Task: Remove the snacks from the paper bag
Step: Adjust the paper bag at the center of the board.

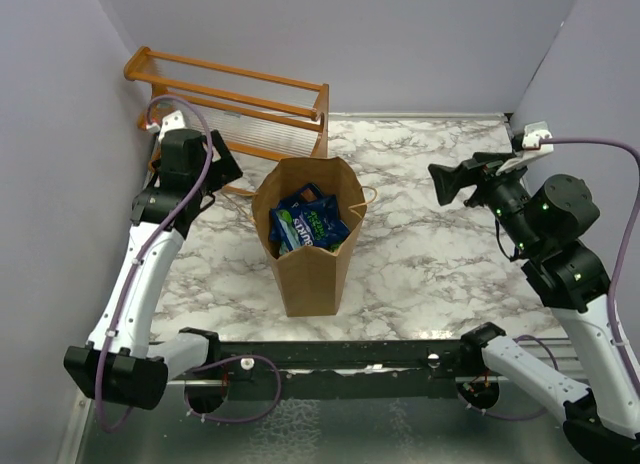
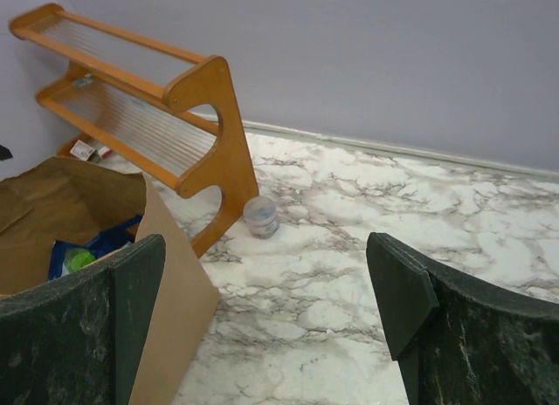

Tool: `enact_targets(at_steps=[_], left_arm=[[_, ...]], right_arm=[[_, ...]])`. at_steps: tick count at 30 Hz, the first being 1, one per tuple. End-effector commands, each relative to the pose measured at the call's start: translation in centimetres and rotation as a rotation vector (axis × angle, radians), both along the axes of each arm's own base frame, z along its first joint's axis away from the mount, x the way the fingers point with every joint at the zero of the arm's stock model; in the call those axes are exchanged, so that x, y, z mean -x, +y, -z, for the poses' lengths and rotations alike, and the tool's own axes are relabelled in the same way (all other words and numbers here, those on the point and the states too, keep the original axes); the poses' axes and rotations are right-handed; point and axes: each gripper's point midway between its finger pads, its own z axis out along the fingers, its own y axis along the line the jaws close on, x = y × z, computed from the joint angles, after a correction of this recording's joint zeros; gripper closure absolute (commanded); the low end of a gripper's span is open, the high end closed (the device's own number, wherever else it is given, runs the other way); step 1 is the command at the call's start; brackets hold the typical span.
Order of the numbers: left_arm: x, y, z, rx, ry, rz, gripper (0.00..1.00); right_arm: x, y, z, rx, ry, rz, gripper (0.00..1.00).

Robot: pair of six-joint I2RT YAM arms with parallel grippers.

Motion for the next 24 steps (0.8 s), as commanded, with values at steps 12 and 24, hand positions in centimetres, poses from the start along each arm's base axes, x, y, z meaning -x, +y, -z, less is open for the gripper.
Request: enact_targets(at_steps=[12,24], left_arm=[[5.6,-2.7,-2.6,0.345,-0.093,0.046,0.02],[9.6,-1.6,-7.0,0.237,-0.222,0.116,0.01]], right_arm=[[0.9,2.8,1.7,-0.034,0.043,-0.148,0.01],[0.2,4.7,2.5,-0.04,0.055,-0.228,0.01]])
